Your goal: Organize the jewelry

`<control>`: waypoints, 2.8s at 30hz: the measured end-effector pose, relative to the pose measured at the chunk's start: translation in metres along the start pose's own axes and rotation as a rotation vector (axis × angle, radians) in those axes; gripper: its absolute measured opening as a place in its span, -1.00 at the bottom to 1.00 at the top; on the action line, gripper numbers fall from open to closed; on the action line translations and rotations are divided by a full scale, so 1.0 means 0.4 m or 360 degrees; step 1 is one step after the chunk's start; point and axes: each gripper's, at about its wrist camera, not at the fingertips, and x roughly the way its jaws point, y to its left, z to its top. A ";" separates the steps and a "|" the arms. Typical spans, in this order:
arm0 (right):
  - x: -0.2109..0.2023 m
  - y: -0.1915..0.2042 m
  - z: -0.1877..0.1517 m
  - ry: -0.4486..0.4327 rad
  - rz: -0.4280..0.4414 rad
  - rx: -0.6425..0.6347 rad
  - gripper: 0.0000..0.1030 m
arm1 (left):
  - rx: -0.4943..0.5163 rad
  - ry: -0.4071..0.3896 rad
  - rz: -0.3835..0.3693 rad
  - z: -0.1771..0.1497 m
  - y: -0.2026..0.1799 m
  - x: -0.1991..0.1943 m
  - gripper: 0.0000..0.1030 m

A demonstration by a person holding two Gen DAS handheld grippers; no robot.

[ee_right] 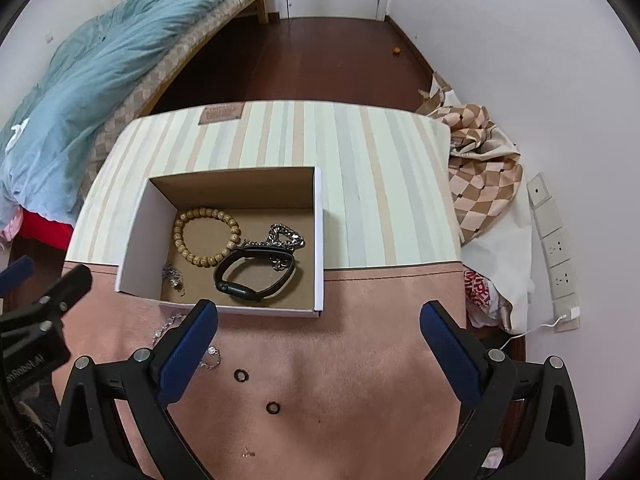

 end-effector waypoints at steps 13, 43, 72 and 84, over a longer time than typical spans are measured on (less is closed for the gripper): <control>-0.180 0.004 -0.076 -0.0217 -0.0009 0.0024 0.98 | 0.0008 -0.0200 0.0077 -0.059 0.003 -0.161 0.98; 0.009 0.006 -0.349 0.0073 0.0230 0.0200 0.34 | -0.0014 0.0073 0.0204 -0.295 0.034 -0.025 0.98; 0.048 -0.001 -0.346 -0.0141 0.0152 0.0307 -0.83 | -0.0120 0.0305 -0.0214 -0.191 0.033 0.194 0.93; 0.081 -0.034 -0.329 -0.0123 0.0123 0.0401 -0.83 | 0.0173 0.0221 -0.0237 -0.180 -0.075 0.225 -0.98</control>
